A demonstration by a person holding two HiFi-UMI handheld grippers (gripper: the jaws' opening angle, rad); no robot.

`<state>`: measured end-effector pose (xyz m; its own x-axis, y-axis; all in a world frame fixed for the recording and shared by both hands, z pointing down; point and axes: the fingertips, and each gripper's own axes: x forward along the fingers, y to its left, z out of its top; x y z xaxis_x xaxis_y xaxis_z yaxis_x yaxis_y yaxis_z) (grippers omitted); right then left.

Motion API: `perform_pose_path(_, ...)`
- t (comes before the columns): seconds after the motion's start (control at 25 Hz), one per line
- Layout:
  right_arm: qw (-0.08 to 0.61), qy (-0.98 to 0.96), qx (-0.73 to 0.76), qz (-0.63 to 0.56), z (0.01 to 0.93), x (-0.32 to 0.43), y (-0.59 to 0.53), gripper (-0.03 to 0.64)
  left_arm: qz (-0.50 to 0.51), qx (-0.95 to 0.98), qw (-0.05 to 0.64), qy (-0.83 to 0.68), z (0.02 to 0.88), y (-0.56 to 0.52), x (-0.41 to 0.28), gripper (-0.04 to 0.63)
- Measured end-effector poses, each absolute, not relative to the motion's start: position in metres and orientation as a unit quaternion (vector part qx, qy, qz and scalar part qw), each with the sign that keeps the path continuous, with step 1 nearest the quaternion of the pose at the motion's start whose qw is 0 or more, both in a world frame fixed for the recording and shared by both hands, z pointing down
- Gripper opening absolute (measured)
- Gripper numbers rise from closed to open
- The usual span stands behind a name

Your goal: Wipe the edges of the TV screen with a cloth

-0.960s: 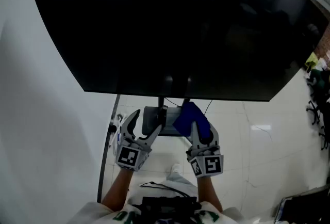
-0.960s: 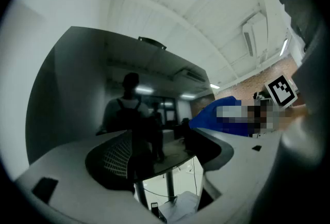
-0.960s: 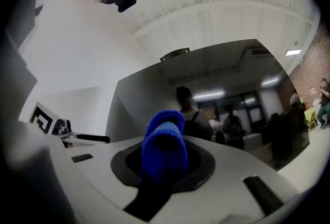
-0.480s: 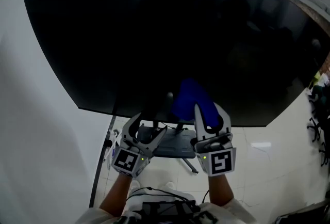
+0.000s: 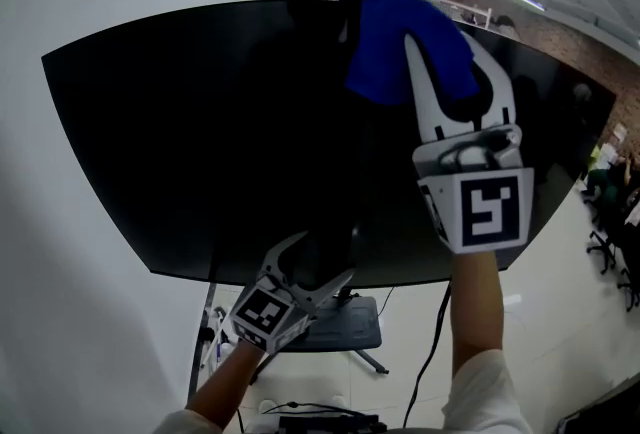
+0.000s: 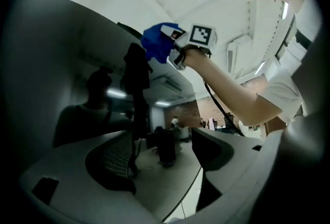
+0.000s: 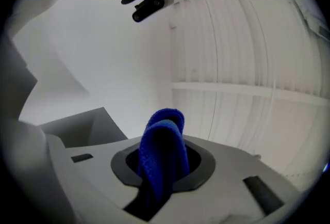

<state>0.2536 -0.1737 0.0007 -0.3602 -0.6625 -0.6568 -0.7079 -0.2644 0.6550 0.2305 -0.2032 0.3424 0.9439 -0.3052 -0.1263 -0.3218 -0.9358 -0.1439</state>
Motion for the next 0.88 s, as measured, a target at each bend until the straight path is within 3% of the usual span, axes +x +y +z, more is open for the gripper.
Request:
perform_pose_path(0.28,-0.085,0.580,-0.580,0.566,-0.070,0.239,-0.240,0.083,0.054,-0.994,0.063,0.066,0.332,-0.193,0.272,0.341)
perform_pose_path(0.48,-0.161,0.551,-0.608,0.548,-0.068,0.284,-0.247,0.089,0.036,-0.998,0.054,-0.016,0.345,-0.164,0.316,0.341)
perform_pose_path(0.64,-0.190,0.520,-0.647,0.524,-0.061,0.356,-0.225,0.091,0.043,-0.995,0.038,-0.077,0.342,-0.141,0.359,0.339)
perform_pose_path(0.88,-0.207,0.456,-0.741,0.447,-0.050,0.524,-0.169,0.092,0.045,-0.982,0.033,-0.181,0.351,-0.082,0.447,0.339)
